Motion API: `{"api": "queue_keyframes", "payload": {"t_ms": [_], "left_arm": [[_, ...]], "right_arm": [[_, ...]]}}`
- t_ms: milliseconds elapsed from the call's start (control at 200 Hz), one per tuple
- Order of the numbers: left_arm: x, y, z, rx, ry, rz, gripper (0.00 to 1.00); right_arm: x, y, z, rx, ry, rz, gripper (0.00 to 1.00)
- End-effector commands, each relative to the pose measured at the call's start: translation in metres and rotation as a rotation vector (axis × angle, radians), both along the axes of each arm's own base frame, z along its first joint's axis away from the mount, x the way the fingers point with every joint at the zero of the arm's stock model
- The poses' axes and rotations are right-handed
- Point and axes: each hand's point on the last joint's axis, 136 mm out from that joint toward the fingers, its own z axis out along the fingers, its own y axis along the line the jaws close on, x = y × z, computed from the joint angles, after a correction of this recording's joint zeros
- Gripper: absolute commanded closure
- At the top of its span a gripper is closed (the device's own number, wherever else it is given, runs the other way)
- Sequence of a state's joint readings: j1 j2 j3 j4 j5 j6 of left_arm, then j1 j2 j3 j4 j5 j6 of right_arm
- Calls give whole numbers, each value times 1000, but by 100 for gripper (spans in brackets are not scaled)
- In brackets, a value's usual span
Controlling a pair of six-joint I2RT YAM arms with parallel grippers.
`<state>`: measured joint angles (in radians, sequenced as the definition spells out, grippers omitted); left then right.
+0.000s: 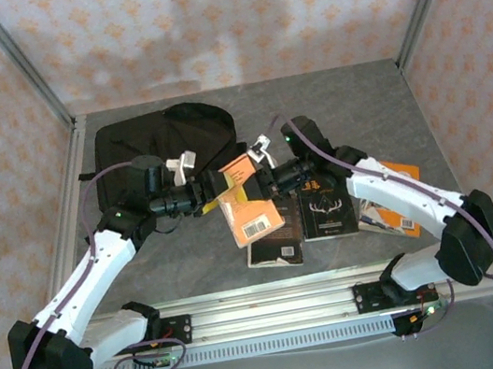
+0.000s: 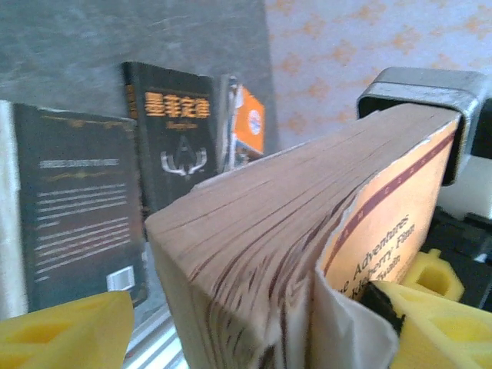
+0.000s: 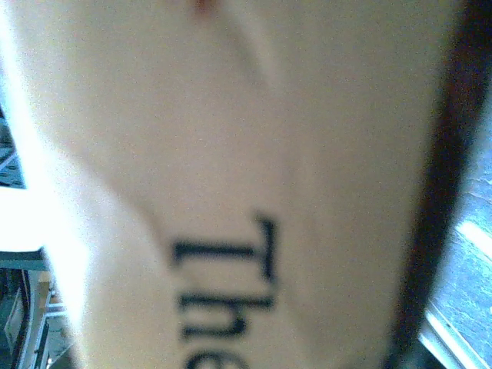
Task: Pack the student bag
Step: Rotate the book.
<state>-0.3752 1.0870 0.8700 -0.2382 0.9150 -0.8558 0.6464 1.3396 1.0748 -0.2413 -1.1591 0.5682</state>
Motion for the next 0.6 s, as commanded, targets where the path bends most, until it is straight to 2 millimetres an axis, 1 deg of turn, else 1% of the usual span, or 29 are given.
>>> {"api": "queue_keyframes", "payload": {"t_ms": [0,75,205,275,370,470,545,595], "left_arm": [[5,-11,33,-111,-59,-8,25],[9,-13,41,-140,-75,2,25],[12,-15,45,-176,-76,7,25],[11,-15,49,-187,-83,3,28],[10,-15,57,-205,-104,7,41],[10,-16,71,-251,-135,5,54],[8,-18,82,-282,-165,-16,62],[7,-19,86,-286,-176,-28,71]], "right_arm": [[-3,0,40,121,-88,3,100],[-4,-1,44,141,-81,-8,100],[-5,-4,53,174,-89,-30,100],[-6,-6,54,173,-94,-36,100],[-7,-10,51,156,-94,-45,100],[-5,-13,49,146,-98,-66,100],[-2,-15,45,129,-104,-89,100],[2,-17,41,114,-104,-106,100]]}}
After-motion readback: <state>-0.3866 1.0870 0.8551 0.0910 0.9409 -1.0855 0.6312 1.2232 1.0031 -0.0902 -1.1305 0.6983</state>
